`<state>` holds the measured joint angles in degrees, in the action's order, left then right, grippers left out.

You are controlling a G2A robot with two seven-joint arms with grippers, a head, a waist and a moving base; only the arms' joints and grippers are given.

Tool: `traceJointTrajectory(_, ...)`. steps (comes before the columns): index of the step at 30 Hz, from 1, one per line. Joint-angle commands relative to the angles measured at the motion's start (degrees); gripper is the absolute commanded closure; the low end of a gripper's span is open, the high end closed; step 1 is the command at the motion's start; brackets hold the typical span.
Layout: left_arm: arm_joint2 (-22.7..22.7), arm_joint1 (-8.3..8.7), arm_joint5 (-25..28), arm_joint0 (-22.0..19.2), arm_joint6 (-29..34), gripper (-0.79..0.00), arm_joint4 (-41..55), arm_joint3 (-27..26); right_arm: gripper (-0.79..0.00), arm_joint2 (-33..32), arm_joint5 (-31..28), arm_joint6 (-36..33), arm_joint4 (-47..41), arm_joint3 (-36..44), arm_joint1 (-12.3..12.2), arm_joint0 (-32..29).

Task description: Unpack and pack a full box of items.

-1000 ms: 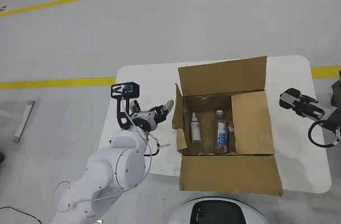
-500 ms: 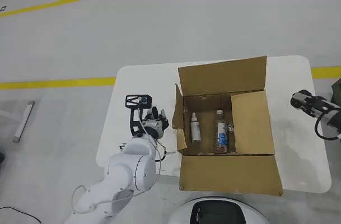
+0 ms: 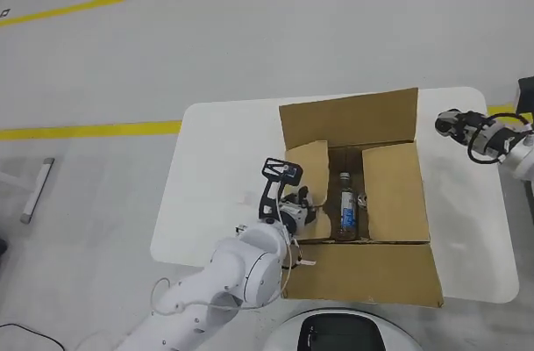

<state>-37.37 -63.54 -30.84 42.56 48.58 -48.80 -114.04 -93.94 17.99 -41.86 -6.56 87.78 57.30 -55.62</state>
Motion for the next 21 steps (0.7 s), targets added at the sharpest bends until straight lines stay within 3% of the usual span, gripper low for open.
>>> traceJointTrajectory(1,1.22,-0.75,0.47,-0.86,0.5,0.0,0.23,0.84,0.0,2.45,0.93,-0.31,2.39,-2.07,0.0,3.22)
traceJointTrajectory(5,2.72,-2.1,0.82,-2.24,1.4,0.0,-0.04,1.87,0.0,6.46,2.4,-1.7,4.94,-6.37,0.12,9.1)
traceJointTrajectory(14,2.44,-3.66,0.19,-2.26,3.34,0.0,-1.2,3.12,0.0,9.68,-5.21,-8.91,2.61,-10.61,0.13,14.51)
traceJointTrajectory(15,2.33,-3.76,0.2,-2.09,3.56,-0.102,-1.35,3.15,0.0,9.42,-6.18,-9.52,1.48,-10.7,0.1,14.42)
traceJointTrajectory(17,2.04,-3.95,0.34,-1.75,3.87,-0.108,-1.69,3.18,0.0,9.06,-7.41,-10.58,0.18,-11.0,-0.01,14.0)
traceJointTrajectory(19,1.41,-4.07,0.24,-1.43,4.3,-0.369,-1.96,2.89,0.0,8.52,-8.14,-11.81,-0.93,-10.96,-0.17,13.87)
traceJointTrajectory(20,0.9,-4.08,0.16,-1.26,4.54,-0.785,-2.09,2.57,0.0,8.27,-8.88,-12.59,-1.37,-10.54,-0.27,13.51)
traceJointTrajectory(21,0.12,-4.09,0.02,-0.94,4.44,-0.785,-1.79,1.91,0.0,7.98,-9.62,-13.33,-1.99,-9.95,-0.37,13.0)
